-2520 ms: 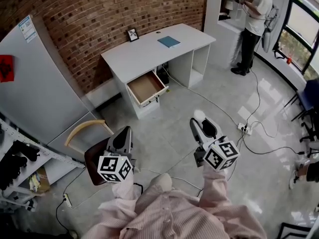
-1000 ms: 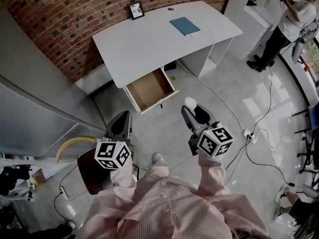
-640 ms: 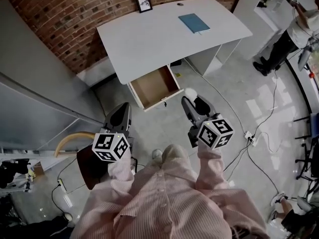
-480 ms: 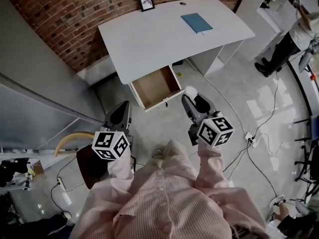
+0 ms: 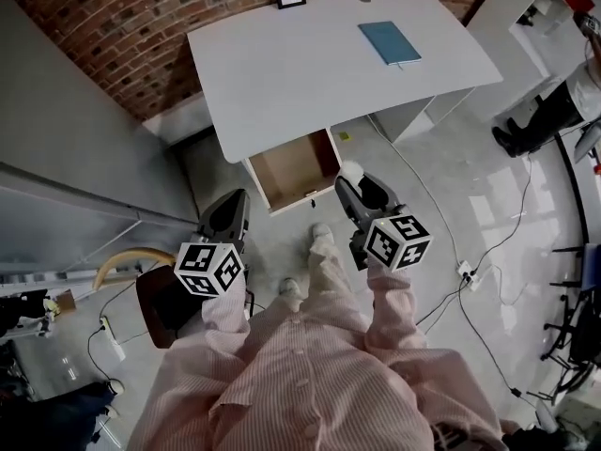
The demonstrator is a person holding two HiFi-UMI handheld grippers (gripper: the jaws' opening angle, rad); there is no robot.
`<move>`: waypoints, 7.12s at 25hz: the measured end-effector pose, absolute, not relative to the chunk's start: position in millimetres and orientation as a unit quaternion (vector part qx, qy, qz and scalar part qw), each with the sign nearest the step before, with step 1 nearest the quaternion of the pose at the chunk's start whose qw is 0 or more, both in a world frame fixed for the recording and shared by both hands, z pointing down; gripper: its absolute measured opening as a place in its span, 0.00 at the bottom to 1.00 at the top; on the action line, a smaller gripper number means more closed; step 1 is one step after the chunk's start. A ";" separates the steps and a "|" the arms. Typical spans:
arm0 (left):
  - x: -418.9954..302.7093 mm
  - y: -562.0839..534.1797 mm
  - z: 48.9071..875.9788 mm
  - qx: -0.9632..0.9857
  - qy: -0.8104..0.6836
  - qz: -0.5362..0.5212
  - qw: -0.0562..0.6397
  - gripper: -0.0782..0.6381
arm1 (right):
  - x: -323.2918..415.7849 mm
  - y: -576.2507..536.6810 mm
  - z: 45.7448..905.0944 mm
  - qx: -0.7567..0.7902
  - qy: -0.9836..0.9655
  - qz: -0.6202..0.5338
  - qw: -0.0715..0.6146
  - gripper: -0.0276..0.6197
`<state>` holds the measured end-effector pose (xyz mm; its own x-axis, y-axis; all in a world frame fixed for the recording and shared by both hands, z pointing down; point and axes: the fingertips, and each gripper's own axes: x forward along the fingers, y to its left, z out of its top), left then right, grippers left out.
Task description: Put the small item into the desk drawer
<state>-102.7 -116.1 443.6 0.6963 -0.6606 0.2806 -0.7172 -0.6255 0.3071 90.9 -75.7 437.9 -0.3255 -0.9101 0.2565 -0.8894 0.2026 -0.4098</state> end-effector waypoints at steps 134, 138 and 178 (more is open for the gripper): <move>-29.4 -200.4 508.2 0.838 -0.467 0.079 0.270 0.11 | 59.1 -217.8 529.4 -0.355 0.888 -0.247 -0.158 0.05; -35.2 -208.5 483.5 0.847 -0.475 0.082 0.225 0.11 | 65.9 -230.3 498.6 -0.382 0.886 -0.234 -0.118 0.05; -75.0 -243.1 389.9 0.818 -0.561 0.002 0.126 0.11 | 168.0 -267.9 391.6 -0.486 0.857 -0.171 0.030 0.05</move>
<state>-75.0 -243.1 389.9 0.3695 -0.9181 0.1437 -0.9189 -0.3379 0.2038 168.0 -267.9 391.6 -0.5258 -0.8429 0.1142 -0.8221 0.4691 -0.3227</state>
